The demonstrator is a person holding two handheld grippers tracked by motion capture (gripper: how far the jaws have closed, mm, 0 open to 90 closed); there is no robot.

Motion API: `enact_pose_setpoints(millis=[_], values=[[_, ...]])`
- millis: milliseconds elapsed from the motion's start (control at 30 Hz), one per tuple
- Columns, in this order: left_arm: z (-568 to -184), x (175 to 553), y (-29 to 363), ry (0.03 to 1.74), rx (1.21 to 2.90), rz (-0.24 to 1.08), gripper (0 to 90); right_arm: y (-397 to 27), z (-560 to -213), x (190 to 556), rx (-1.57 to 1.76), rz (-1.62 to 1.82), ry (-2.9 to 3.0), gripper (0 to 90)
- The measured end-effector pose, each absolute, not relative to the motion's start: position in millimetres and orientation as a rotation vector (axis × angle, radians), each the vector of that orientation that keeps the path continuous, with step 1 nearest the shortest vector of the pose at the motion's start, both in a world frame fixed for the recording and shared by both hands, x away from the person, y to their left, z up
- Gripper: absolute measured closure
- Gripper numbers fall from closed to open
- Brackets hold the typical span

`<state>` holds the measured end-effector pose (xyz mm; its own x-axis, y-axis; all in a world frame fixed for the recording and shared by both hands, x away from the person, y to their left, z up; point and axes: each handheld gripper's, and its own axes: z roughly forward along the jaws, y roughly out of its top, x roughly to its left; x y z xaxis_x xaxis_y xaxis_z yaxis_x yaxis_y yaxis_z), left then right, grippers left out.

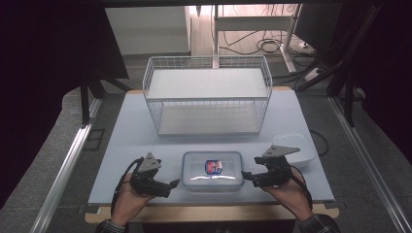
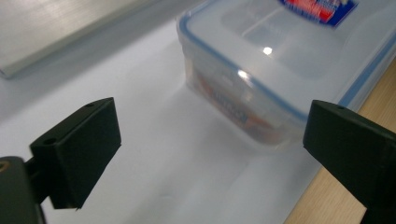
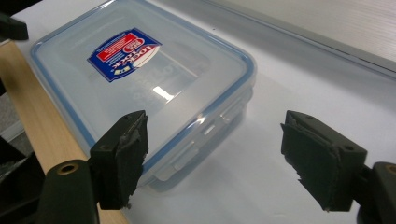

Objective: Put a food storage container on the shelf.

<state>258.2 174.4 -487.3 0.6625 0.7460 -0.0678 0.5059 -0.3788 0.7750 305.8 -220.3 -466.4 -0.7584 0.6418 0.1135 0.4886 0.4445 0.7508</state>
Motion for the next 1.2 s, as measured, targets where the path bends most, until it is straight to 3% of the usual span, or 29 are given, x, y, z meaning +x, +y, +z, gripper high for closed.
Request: enact_pose_setpoints(millis=[333, 567, 733, 900, 1067, 1200], values=[[-484.0, 275.1, 155.1, 0.938, 2.048, 0.27, 8.1, -205.7, -471.4, 316.3, 0.974, 1.213, 2.57, 17.1], [-502.2, 297.9, 145.5, 0.945, 2.028, 0.057, 6.9, -198.3, -481.6, 327.9, 1.046, 1.233, 2.654, 10.4], [-515.9, 308.2, 141.8, 0.938, 2.001, -0.151, 1.3, -197.6, -489.5, 334.8, 1.134, 1.291, 2.726, 8.5], [-514.3, 304.9, 142.0, 0.953, 2.011, -0.164, 1.9, -197.3, -496.8, 338.5, 1.218, 1.324, 2.799, 8.3], [-509.4, 298.0, 150.8, 0.947, 1.99, -0.156, 15.3, -200.7, -490.5, 332.7, 1.229, 1.306, 2.811, 18.0], [-504.1, 288.5, 152.8, 0.973, 1.951, -0.108, 19.3, -207.5, -488.9, 327.7, 1.295, 1.335, 2.807, 28.1]])
